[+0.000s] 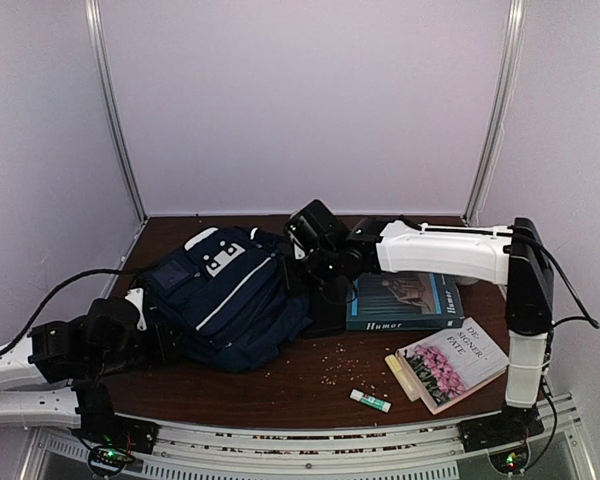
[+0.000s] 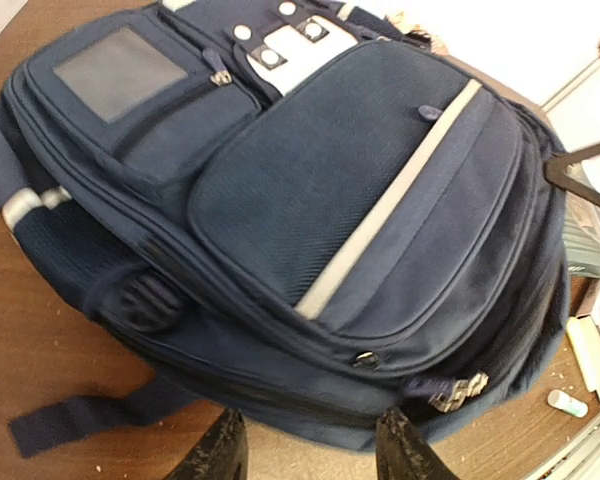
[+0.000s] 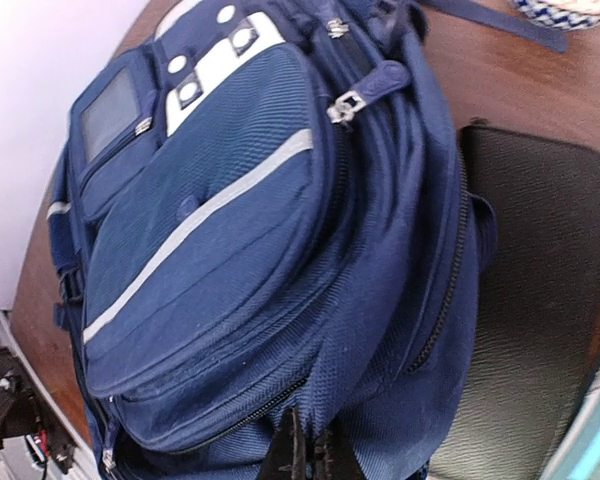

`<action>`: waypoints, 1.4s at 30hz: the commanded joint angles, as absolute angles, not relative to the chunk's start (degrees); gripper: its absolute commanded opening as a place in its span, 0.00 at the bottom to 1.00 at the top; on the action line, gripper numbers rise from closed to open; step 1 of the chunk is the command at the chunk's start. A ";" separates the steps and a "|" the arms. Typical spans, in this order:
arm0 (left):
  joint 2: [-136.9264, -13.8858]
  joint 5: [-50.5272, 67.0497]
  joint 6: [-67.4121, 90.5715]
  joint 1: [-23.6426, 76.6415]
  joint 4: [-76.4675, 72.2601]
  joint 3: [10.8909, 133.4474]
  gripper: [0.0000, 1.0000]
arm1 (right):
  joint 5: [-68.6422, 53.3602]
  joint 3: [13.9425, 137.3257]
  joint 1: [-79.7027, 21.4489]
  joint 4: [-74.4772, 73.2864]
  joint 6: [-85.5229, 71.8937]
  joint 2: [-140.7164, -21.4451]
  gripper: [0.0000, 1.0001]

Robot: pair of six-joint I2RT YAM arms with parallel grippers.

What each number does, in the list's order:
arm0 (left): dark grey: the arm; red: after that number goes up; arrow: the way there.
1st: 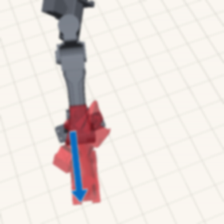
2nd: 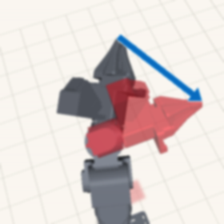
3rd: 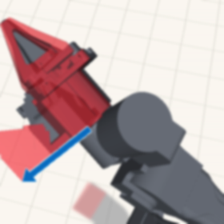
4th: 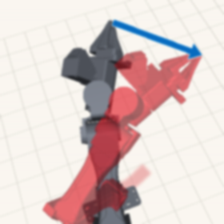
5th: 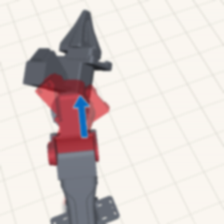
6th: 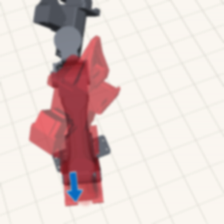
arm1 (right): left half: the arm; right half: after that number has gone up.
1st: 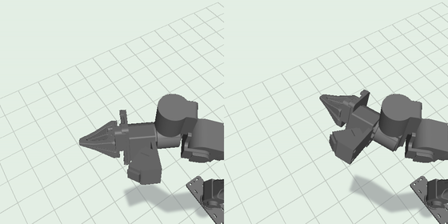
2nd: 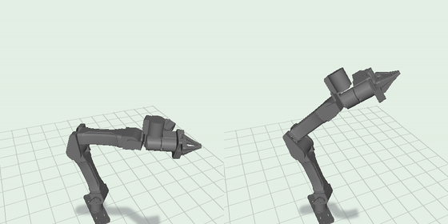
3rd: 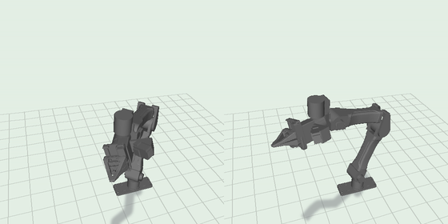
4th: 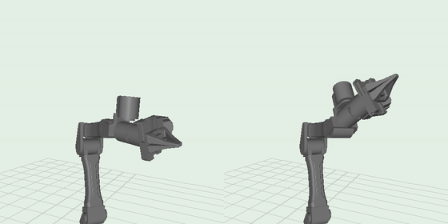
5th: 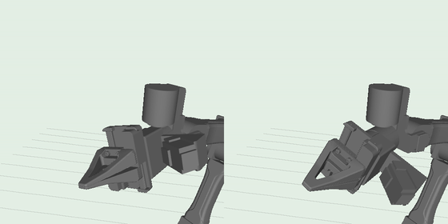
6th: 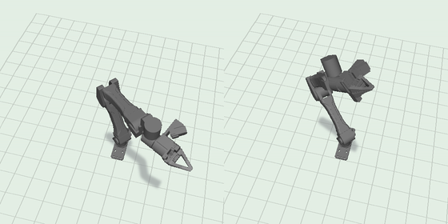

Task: Pack the student bag
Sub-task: Adjust the student bag at the center of the board.

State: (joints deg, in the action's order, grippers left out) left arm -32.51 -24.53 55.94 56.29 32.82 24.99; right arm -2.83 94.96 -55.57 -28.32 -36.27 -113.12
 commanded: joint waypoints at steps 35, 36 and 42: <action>-74.81 -2.70 40.89 50.62 1.71 36.53 0.77 | 6.24 84.79 -65.10 -24.73 -26.36 -114.37 0.33; -75.56 -2.80 40.33 50.62 1.48 36.69 0.77 | 6.41 83.79 -65.00 -24.44 -27.08 -114.39 0.33; -78.69 -8.17 33.85 51.69 8.13 42.01 0.80 | 5.20 79.71 -64.36 -21.46 -29.51 -113.82 0.34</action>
State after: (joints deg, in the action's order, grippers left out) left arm -77.25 -5.04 39.66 50.74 6.33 36.62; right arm 4.95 82.13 -65.06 -21.89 -26.87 -114.21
